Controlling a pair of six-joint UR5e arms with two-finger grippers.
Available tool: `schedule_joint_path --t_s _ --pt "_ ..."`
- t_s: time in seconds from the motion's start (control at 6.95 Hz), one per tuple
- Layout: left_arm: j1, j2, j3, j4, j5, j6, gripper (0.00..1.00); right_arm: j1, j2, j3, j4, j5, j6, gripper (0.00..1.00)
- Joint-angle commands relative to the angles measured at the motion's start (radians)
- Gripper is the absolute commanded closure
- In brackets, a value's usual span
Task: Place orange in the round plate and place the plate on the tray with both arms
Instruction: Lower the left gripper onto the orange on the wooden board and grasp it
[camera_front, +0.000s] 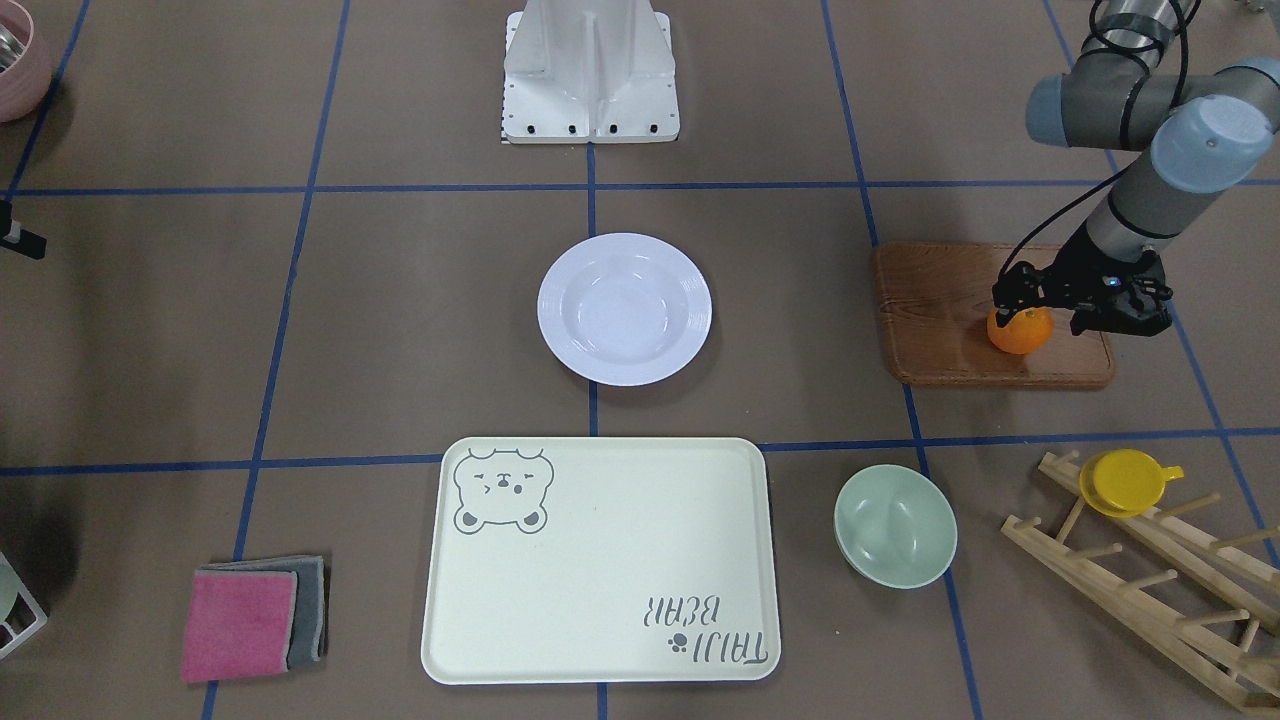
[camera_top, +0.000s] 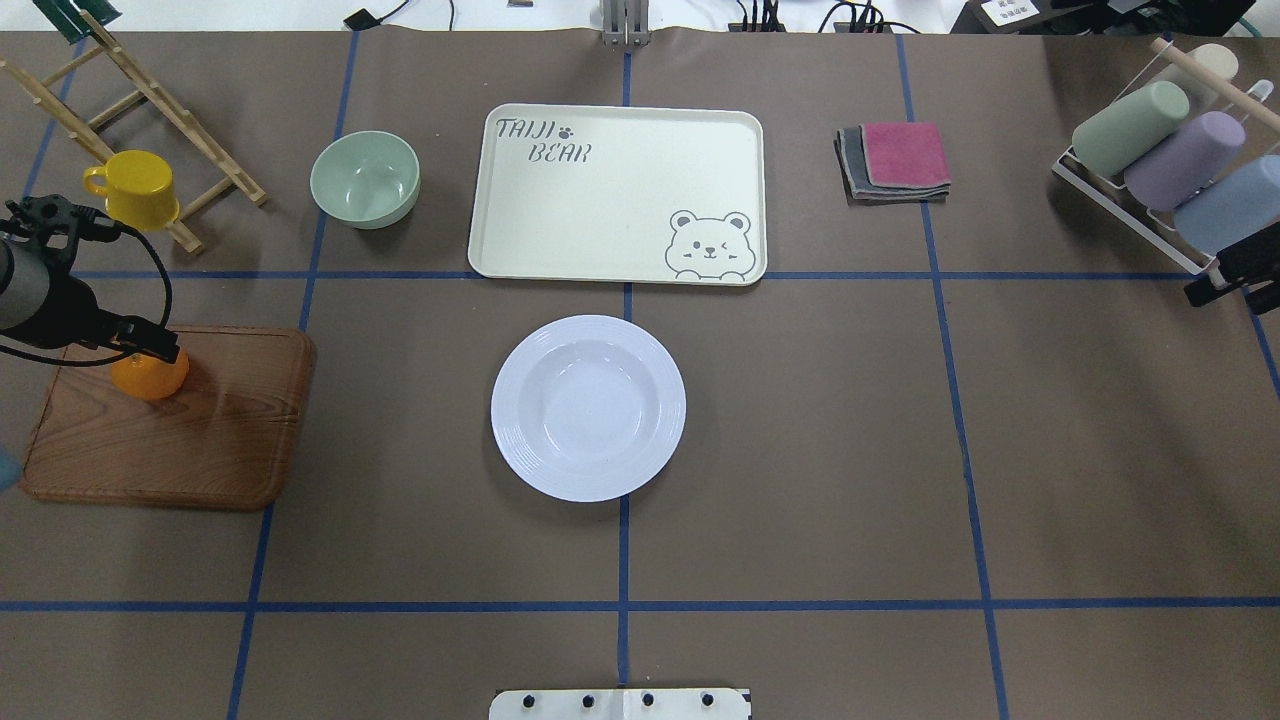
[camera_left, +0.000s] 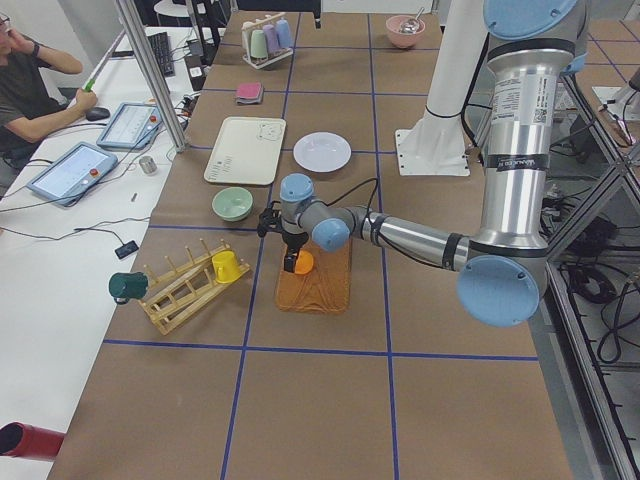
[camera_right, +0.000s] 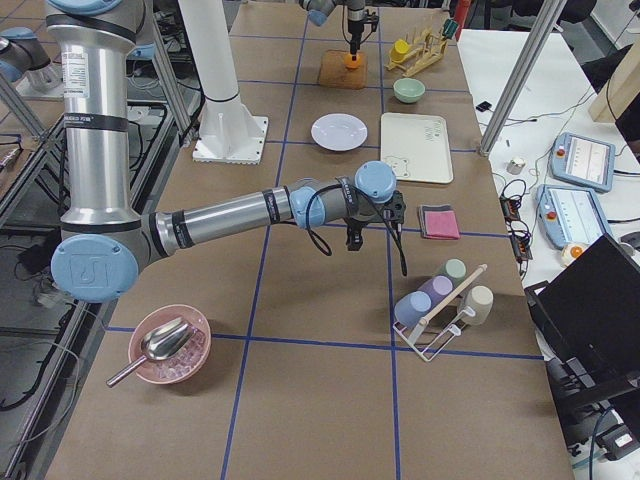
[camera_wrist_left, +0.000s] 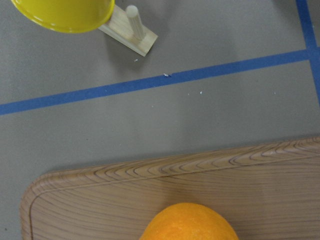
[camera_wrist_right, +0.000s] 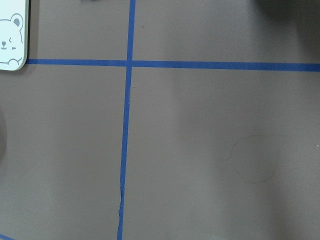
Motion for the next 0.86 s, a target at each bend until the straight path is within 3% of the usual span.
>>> schedule_joint_path --t_s 0.0,0.14,0.58,0.72 --pt "0.019 0.0 0.007 -0.005 0.013 -0.006 0.02 -0.001 0.0 0.003 0.0 0.001 0.001 0.0" --pt "0.02 0.002 0.007 -0.005 0.024 -0.006 0.1 -0.001 0.0 0.003 0.0 0.001 0.001 0.0" --pt "0.022 0.002 0.004 -0.005 0.025 -0.011 0.86 -0.001 -0.002 0.003 0.001 0.001 0.001 0.0" --pt "0.02 -0.011 -0.007 0.0 0.009 -0.012 0.93 -0.001 -0.002 0.003 0.0 0.003 0.001 0.0"
